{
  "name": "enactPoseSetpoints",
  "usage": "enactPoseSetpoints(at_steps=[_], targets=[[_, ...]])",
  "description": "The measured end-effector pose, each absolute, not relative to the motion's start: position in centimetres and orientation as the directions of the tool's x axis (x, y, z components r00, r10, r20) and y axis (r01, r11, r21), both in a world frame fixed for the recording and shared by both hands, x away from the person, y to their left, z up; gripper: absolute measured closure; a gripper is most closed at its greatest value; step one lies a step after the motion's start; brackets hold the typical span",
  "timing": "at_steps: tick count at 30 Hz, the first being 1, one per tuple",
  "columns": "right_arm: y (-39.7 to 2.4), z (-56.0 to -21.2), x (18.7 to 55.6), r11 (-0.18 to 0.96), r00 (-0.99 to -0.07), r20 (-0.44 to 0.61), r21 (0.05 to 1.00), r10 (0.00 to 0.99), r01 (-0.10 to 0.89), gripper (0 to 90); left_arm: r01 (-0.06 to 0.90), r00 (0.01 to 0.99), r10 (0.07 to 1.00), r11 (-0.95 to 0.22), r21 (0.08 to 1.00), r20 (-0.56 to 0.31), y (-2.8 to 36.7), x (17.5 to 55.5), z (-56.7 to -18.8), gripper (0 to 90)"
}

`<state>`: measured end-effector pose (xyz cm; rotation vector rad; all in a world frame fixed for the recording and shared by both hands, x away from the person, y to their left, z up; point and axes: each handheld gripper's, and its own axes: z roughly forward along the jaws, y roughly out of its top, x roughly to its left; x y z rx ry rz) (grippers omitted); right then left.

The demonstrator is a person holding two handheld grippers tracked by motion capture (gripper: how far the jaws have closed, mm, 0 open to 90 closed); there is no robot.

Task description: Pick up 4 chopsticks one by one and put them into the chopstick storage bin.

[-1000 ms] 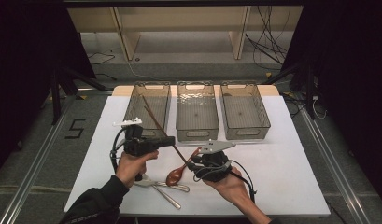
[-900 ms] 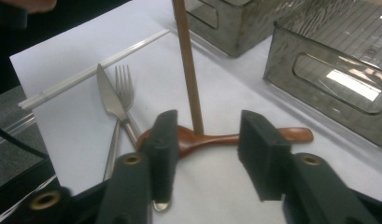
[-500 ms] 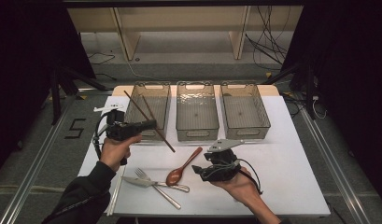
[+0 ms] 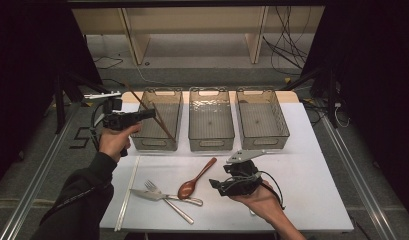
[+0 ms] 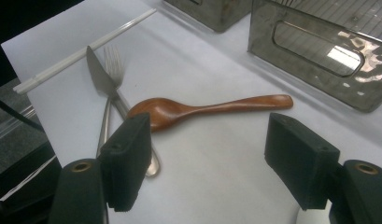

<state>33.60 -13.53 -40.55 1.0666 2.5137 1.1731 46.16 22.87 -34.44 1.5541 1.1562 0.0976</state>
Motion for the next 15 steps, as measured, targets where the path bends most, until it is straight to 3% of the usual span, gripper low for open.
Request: enactPoseSetpoints(at_steps=[15], targets=[[-13.3,-40.7,33.4,0.449,-0.742,0.141,0.718,0.656,0.533,31.3,0.632,0.427,0.77,0.12,0.766,-0.474,23.2,50.1,-34.5,83.5]])
